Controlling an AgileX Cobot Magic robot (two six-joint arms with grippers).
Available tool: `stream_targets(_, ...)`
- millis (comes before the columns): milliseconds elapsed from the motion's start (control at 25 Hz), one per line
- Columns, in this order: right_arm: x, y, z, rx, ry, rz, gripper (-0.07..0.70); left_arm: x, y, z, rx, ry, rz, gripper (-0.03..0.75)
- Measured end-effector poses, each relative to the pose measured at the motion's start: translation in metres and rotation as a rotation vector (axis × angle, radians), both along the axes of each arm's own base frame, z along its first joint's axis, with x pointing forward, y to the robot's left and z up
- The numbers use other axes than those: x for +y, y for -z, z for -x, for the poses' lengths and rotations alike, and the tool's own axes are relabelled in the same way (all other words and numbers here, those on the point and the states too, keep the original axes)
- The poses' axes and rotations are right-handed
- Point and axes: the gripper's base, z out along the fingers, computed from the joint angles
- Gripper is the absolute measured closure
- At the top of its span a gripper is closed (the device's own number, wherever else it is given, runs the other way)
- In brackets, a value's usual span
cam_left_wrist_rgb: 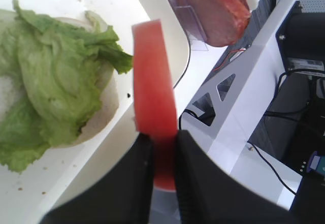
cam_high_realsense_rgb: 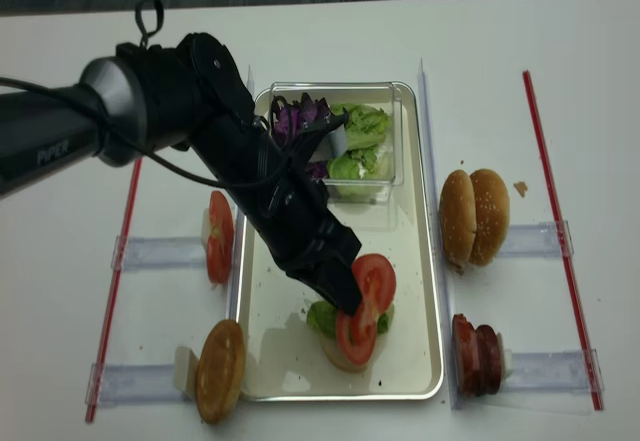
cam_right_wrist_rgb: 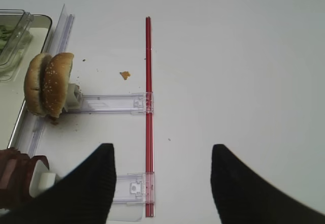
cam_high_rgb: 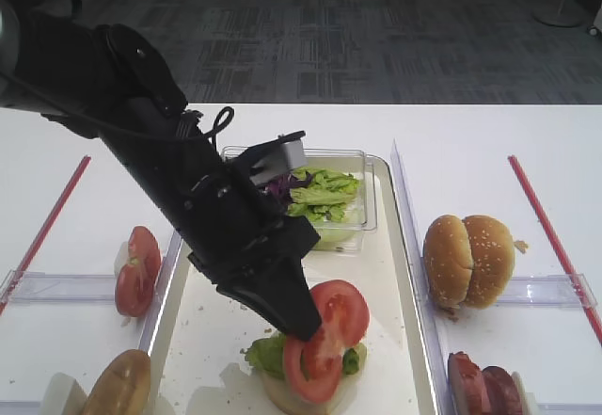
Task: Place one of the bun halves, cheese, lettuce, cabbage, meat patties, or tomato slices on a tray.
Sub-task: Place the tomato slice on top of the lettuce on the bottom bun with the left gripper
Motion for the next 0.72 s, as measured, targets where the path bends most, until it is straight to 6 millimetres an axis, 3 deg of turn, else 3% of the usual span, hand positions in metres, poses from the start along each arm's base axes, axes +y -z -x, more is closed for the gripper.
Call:
stream_targets(360, 0.0, 0.0, 0.0, 0.0, 0.0, 0.0, 0.186, -0.002, 0.018, -0.004, 0.025, 0.02, -0.008, 0.643)
stream_targets(720, 0.0, 0.0, 0.0, 0.0, 0.0, 0.0, 0.186, 0.011, 0.031, -0.018, 0.045, -0.022, -0.015, 0.644)
